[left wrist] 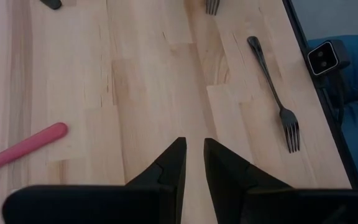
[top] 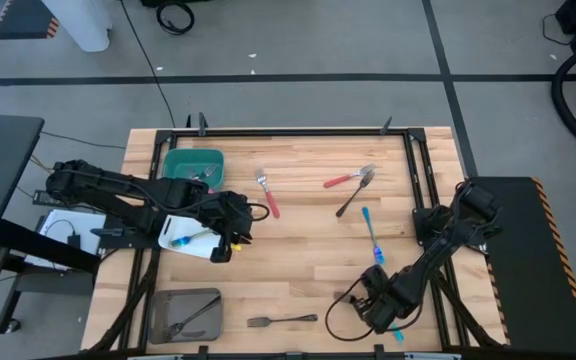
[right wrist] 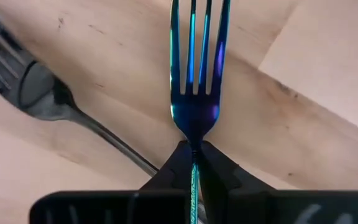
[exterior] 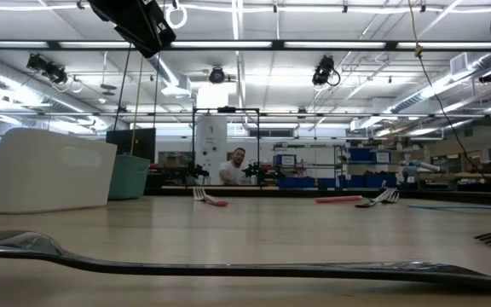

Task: Sort silverware by color (type)
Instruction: Put the blue fork into the white bin

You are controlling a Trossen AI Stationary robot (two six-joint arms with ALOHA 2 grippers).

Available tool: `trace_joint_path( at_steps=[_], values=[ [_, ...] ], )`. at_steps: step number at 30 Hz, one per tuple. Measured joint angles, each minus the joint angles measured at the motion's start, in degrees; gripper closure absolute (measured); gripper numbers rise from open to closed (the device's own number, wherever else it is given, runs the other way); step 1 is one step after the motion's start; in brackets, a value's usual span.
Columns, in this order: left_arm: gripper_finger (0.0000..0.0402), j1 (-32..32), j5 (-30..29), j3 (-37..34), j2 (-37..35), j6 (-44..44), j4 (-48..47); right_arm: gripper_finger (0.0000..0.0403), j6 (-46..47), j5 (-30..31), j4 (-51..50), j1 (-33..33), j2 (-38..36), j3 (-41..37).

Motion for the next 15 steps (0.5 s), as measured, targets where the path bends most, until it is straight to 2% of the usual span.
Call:
trace_joint_path(
  at_steps=[15],
  values=[
    [0.0335, 0.0, -0.8, 0.0, 0.0, -2.2, 0.2, 0.0387, -13.0, 6.9, -17.1, -4.3, 0.2, 9.6]
  ],
)
